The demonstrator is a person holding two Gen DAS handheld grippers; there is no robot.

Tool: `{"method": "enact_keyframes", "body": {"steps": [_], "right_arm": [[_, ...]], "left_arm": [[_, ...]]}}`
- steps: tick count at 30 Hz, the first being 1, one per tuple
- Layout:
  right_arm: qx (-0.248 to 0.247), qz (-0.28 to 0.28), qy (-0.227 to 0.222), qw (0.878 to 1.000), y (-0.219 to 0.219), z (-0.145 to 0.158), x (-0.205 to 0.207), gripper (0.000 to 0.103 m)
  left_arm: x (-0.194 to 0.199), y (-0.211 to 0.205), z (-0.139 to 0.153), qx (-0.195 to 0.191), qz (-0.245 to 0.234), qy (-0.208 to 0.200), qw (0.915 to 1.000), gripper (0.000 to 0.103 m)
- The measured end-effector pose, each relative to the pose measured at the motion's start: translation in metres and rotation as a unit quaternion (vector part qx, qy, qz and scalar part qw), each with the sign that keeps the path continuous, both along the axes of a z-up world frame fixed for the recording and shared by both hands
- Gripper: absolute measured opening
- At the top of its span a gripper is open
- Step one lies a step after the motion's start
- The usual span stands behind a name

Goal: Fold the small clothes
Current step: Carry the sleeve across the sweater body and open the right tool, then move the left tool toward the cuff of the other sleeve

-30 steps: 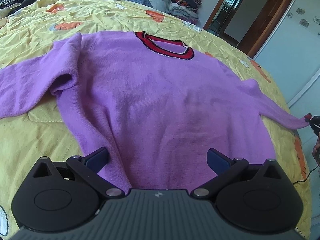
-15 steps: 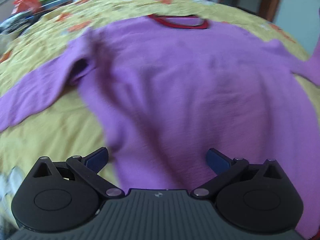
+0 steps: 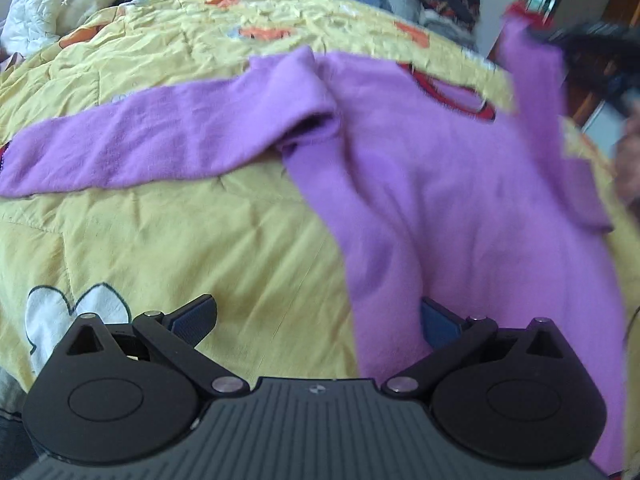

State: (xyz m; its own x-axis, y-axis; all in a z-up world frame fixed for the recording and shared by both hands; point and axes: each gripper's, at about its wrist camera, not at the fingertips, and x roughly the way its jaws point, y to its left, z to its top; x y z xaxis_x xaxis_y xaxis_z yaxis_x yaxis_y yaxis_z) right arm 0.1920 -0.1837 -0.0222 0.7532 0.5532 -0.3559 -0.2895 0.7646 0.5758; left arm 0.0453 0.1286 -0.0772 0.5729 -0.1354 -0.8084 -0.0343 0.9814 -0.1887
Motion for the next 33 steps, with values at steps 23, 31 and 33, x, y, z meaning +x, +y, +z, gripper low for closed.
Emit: {"method": "enact_keyframes", "body": {"steps": [23,31,33], "right_arm": [[-0.131,-0.036,0.001,0.991,-0.009,-0.052,-0.057,0.098],[-0.165,-0.057,0.046,0.984,-0.104,-0.079,-0.056,0.097],[-0.148,-0.066,0.070,0.984,-0.119,-0.086,-0.051,0.097]], "left_arm": [[0.048,-0.025,0.046,-0.038,-0.048,-0.079,0.9950,0.103],[0.177,-0.064,0.003,-0.126,-0.095,-0.054,0.9859,0.103],[0.198,-0.067,-0.019,-0.100,-0.076,-0.020,0.9919,0.102]]}}
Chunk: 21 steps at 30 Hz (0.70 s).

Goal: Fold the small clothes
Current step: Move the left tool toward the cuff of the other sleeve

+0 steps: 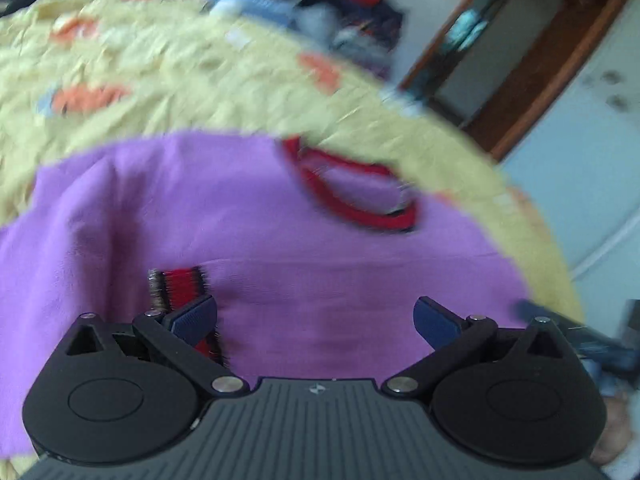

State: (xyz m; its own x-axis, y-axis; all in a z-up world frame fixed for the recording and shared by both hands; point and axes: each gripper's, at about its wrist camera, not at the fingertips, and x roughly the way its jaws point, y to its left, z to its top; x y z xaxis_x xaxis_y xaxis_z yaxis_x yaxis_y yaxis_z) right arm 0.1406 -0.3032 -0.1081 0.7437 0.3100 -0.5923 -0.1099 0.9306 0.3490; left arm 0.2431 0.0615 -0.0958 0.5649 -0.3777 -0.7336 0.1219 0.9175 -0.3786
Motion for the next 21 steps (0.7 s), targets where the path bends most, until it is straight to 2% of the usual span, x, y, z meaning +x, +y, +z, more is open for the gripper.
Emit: {"method": "enact_keyframes", "body": {"steps": [1,2,4,6,8,11,12,13,14,15,16,17,19,21], "right_arm": [[0.004,-0.023,0.018,1.000,-0.011,-0.004,0.006,0.097],[0.005,-0.051,0.025,0.998,-0.025,-0.007,0.008,0.097],[0.007,-0.098,0.018,0.995,-0.050,-0.001,0.003,0.098],[0.070,-0.093,-0.011,0.993,-0.069,0.009,0.000,0.097],[0.111,-0.089,-0.017,0.990,-0.073,0.014,0.006,0.098],[0.155,-0.015,0.005,0.988,-0.051,0.004,0.022,0.097],[0.116,-0.020,0.025,0.993,-0.042,-0.002,0.025,0.096],[0.043,-0.047,0.032,0.997,-0.036,-0.007,0.027,0.088],[0.004,-0.046,0.009,0.999,-0.032,-0.011,0.023,0.088],[-0.030,-0.066,0.019,0.997,-0.032,-0.014,0.023,0.087],[-0.053,-0.082,0.021,0.995,-0.030,-0.013,0.019,0.088],[-0.054,-0.082,0.026,0.995,-0.028,-0.011,0.015,0.088],[-0.056,-0.063,-0.001,0.996,-0.014,-0.002,-0.004,0.088],[-0.108,-0.037,-0.022,0.993,0.016,0.005,-0.020,0.088]], "left_arm": [[-0.001,-0.002,0.000,0.015,-0.004,-0.019,0.9997,0.103],[-0.001,-0.006,-0.001,0.035,-0.009,-0.018,0.9992,0.103],[-0.004,-0.007,-0.002,0.059,-0.007,-0.019,0.9980,0.103],[-0.006,-0.011,-0.005,0.075,-0.014,-0.030,0.9966,0.103],[-0.009,-0.017,-0.008,0.100,-0.021,-0.048,0.9936,0.103],[-0.015,-0.023,-0.010,0.133,-0.023,-0.059,0.9891,0.103],[-0.018,-0.023,-0.009,0.141,-0.022,-0.060,0.9879,0.103],[-0.020,-0.022,-0.009,0.150,-0.021,-0.062,0.9865,0.103],[-0.020,-0.022,-0.010,0.159,-0.019,-0.065,0.9849,0.103],[-0.019,-0.021,-0.012,0.172,-0.016,-0.070,0.9824,0.103],[-0.020,-0.020,-0.013,0.180,-0.014,-0.074,0.9808,0.103],[-0.020,-0.017,-0.012,0.177,-0.014,-0.074,0.9814,0.103],[-0.024,-0.013,-0.011,0.177,-0.016,-0.072,0.9814,0.103],[-0.027,-0.011,-0.012,0.183,-0.013,-0.070,0.9806,0.103]]}}
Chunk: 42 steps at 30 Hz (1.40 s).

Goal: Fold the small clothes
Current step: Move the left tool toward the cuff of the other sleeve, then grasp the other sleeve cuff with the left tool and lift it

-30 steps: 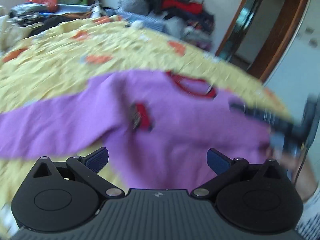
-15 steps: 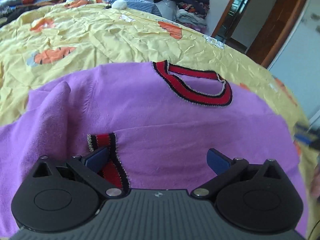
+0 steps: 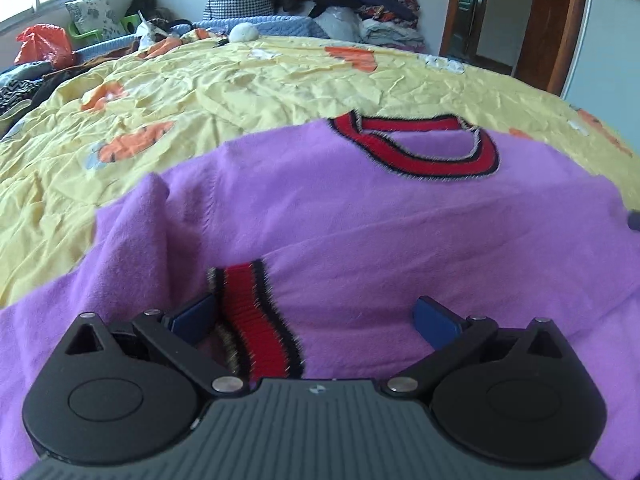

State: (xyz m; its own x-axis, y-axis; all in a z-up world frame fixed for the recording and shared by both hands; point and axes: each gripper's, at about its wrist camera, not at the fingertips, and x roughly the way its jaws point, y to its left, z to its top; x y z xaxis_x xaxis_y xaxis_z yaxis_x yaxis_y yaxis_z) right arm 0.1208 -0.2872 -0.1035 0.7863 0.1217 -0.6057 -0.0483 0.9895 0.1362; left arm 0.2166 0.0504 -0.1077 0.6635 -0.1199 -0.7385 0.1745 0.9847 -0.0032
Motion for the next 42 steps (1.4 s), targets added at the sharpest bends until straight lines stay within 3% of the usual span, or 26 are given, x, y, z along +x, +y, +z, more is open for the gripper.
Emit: {"method": "enact_keyframes", "body": {"steps": [2,3,6,9,13,15,16,17,18,22,26,29,31,32,34,37,39,40,42], "right_arm": [[-0.067,0.032,0.005,0.997,0.030,-0.003,-0.006,0.088],[-0.107,0.028,0.036,0.993,0.040,-0.012,-0.004,0.091],[-0.081,-0.003,0.041,0.996,0.026,-0.016,-0.009,0.097],[-0.112,-0.014,0.012,0.994,0.034,0.000,-0.022,0.098],[-0.022,0.041,-0.010,0.999,0.054,0.008,-0.029,0.098],[-0.045,0.052,0.001,0.998,0.070,-0.003,-0.026,0.098],[-0.066,0.049,0.030,0.996,0.074,-0.014,-0.020,0.103],[-0.050,0.042,0.033,0.997,0.067,-0.017,-0.019,0.103],[-0.041,0.040,0.042,0.997,0.061,-0.015,-0.018,0.103],[-0.083,0.034,0.066,0.994,0.068,-0.007,-0.026,0.103],[-0.065,0.024,0.039,0.997,0.075,0.001,-0.027,0.103],[-0.034,0.022,0.040,0.998,0.082,-0.002,-0.011,0.103],[-0.050,0.005,0.068,0.996,0.090,-0.015,0.002,0.103],[-0.071,0.014,0.051,0.996,0.096,-0.016,-0.001,0.103],[-0.057,0.010,0.056,0.997,0.093,-0.016,-0.004,0.103],[-0.050,0.005,0.043,0.998,0.092,-0.017,-0.019,0.103],[-0.052,0.010,0.041,0.998,0.096,-0.017,-0.032,0.103],[-0.062,0.013,0.038,0.997,0.101,-0.016,-0.037,0.103],[-0.043,0.013,0.044,0.998,0.107,-0.016,-0.045,0.103]], "left_arm": [[-0.004,0.002,-0.002,0.003,-0.006,-0.008,0.9999,0.103],[-0.005,0.004,-0.003,0.005,-0.012,-0.012,0.9999,0.103],[-0.012,0.014,-0.003,0.005,-0.018,-0.018,0.9997,0.103],[-0.019,0.017,0.001,0.001,-0.009,-0.009,0.9999,0.103],[-0.033,0.008,0.001,0.019,0.007,-0.014,0.9997,0.103],[-0.036,0.014,-0.001,0.006,0.012,-0.015,0.9998,0.103],[-0.036,0.016,-0.002,0.005,0.009,-0.016,0.9998,0.103],[-0.036,0.018,-0.001,0.002,0.009,-0.015,0.9998,0.103],[-0.037,0.019,0.000,0.001,0.007,-0.013,0.9999,0.103],[-0.055,0.026,0.006,0.004,-0.001,-0.023,0.9997,0.103],[-0.083,0.054,0.011,-0.029,0.008,-0.044,0.9986,0.103],[-0.102,0.076,0.018,-0.008,0.039,-0.066,0.9971,0.103],[-0.111,0.096,0.020,-0.002,0.061,-0.065,0.9960,0.103],[-0.116,0.108,0.021,-0.009,0.072,-0.062,0.9955,0.103],[-0.129,0.138,0.026,-0.037,0.090,-0.064,0.9932,0.103],[-0.152,0.188,0.034,-0.089,0.144,-0.079,0.9824,0.103],[-0.164,0.229,0.036,-0.149,0.189,-0.077,0.9676,0.103],[-0.170,0.250,0.033,-0.194,0.206,-0.074,0.9563,0.103],[-0.178,0.291,0.023,-0.289,0.237,-0.071,0.9249,0.103]]}}
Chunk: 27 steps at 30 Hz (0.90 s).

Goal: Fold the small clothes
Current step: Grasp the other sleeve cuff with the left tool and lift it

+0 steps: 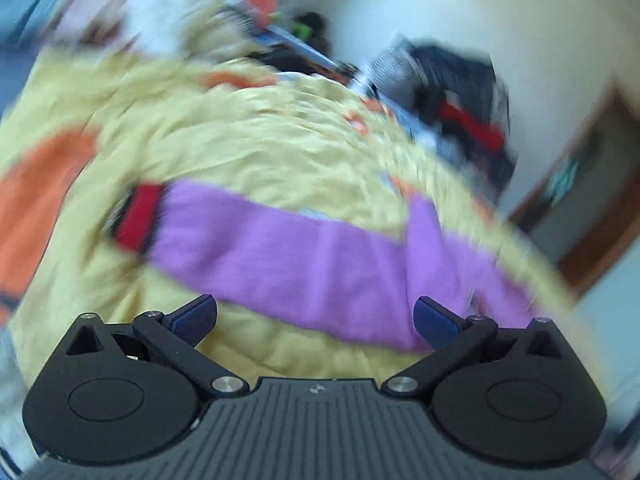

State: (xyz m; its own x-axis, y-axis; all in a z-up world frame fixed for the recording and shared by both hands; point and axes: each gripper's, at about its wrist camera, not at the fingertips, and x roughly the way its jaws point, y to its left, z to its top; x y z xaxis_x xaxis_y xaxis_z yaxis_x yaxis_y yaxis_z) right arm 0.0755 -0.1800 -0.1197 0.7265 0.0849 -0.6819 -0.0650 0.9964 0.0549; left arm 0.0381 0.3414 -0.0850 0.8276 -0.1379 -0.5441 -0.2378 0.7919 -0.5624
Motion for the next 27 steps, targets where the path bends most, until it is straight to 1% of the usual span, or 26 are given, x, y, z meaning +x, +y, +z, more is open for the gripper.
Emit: {"method": "enact_keyframes", "body": {"steps": [1,2,4,5,6,10,12,14,16,18,20,21,22,23,24,25,27], "right_arm": [[0.015,0.000,-0.004,1.000,0.003,0.001,-0.004,0.103],[0.020,0.002,-0.013,1.000,0.007,0.002,-0.009,0.103],[0.033,0.016,-0.026,0.999,0.018,0.005,-0.016,0.103],[0.041,0.029,-0.028,0.998,0.024,0.007,-0.018,0.103],[0.042,0.043,-0.031,0.998,0.030,0.008,-0.019,0.103],[0.011,0.080,-0.066,0.995,0.058,0.017,-0.028,0.103],[0.005,0.097,-0.073,0.993,0.072,0.019,-0.030,0.103],[0.025,0.118,-0.065,0.991,0.081,0.020,-0.031,0.103],[0.052,0.141,-0.043,0.988,0.089,0.017,-0.031,0.103],[0.068,0.142,-0.033,0.987,0.095,0.013,-0.034,0.103],[0.059,0.143,-0.022,0.988,0.101,0.007,-0.038,0.103],[0.049,0.144,-0.028,0.988,0.103,0.006,-0.042,0.103],[0.043,0.147,-0.035,0.988,0.105,0.006,-0.045,0.103],[0.042,0.149,-0.037,0.987,0.107,0.006,-0.047,0.103],[0.041,0.149,-0.036,0.987,0.108,0.005,-0.046,0.103],[0.041,0.146,-0.035,0.988,0.109,0.004,-0.045,0.103],[0.050,0.141,-0.035,0.988,0.105,0.002,-0.045,0.103]], "left_arm": [[-0.004,0.016,-0.005,-0.033,0.020,0.001,0.9993,0.103],[-0.007,0.027,-0.008,-0.042,0.035,0.000,0.9985,0.103],[-0.009,0.038,-0.007,-0.034,0.038,-0.013,0.9986,0.103],[-0.007,0.040,-0.006,-0.030,0.037,-0.012,0.9988,0.103],[-0.004,0.043,-0.005,-0.035,0.033,-0.011,0.9988,0.103],[0.006,0.054,-0.008,-0.079,0.043,-0.020,0.9957,0.103],[0.016,0.061,-0.010,-0.101,0.048,-0.025,0.9934,0.103],[0.023,0.068,-0.013,-0.122,0.054,-0.024,0.9908,0.103],[0.028,0.077,-0.015,-0.146,0.062,-0.025,0.9870,0.103],[0.028,0.084,-0.019,-0.176,0.073,-0.031,0.9812,0.102],[0.026,0.089,-0.021,-0.189,0.084,-0.028,0.9779,0.092],[0.024,0.091,-0.022,-0.185,0.092,-0.021,0.9781,0.072],[0.023,0.093,-0.024,-0.180,0.101,-0.008,0.9784,0.039],[0.023,0.097,-0.029,-0.183,0.107,0.008,0.9771,0.025],[0.022,0.100,-0.034,-0.191,0.108,0.016,0.9754,0.008],[0.019,0.103,-0.039,-0.197,0.110,0.013,0.9740,0.006],[0.013,0.107,-0.044,-0.208,0.115,0.003,0.9714,0.006]]}}
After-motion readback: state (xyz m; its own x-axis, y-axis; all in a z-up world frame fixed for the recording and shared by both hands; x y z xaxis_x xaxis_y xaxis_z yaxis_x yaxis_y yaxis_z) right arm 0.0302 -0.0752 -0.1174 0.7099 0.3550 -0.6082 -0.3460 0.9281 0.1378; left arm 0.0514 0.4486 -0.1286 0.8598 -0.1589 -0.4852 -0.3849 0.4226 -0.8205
